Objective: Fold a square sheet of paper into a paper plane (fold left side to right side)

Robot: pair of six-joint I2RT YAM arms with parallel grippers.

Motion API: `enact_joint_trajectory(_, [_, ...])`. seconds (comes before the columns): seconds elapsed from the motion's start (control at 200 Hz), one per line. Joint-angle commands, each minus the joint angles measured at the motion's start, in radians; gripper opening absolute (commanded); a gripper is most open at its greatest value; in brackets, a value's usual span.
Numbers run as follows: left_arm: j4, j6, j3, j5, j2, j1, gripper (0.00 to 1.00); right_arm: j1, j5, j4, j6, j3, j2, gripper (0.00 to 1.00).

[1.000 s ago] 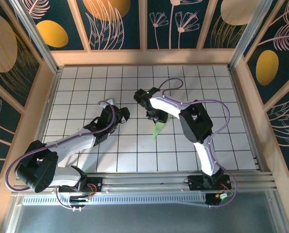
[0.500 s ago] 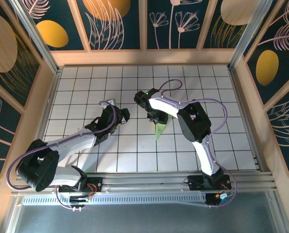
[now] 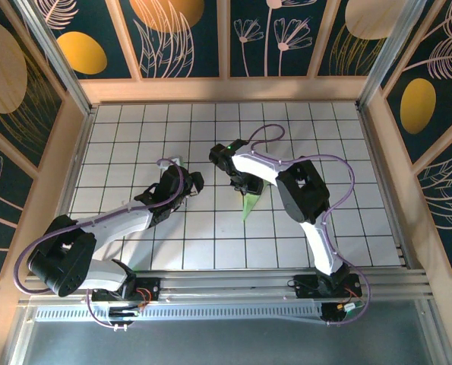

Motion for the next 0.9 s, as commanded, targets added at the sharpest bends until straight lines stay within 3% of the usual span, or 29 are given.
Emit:
enact_joint_trajectory(0.0, [-0.019, 0.017, 0.023, 0.000, 0.004, 0.006, 0.56, 0.008, 0.047, -0.053, 0.032, 0.014, 0.014, 0.31])
enact_joint_trajectory(0.165, [-0.046, 0.018, 0.034, -0.013, -0.006, 0.006, 0.56, 0.014, 0.058, -0.073, 0.042, 0.018, -0.006, 0.18])
enact_joint_trajectory(0.35, [-0.077, 0.030, 0.048, -0.029, -0.028, 0.007, 0.56, 0.024, 0.105, -0.110, 0.057, 0.033, -0.048, 0.13])
enact_joint_trajectory(0.445, [-0.084, 0.029, 0.050, -0.029, -0.038, 0.006, 0.56, 0.031, 0.114, -0.102, 0.054, 0.023, -0.077, 0.00])
enact_joint_trajectory(0.726, [-0.131, 0.013, 0.074, 0.019, -0.096, 0.020, 0.58, 0.036, 0.151, 0.016, -0.017, -0.076, -0.246, 0.00])
enact_joint_trajectory(0.896, [-0.135, -0.045, 0.006, 0.097, -0.198, 0.056, 0.67, 0.030, 0.145, 0.303, -0.200, -0.266, -0.453, 0.00])
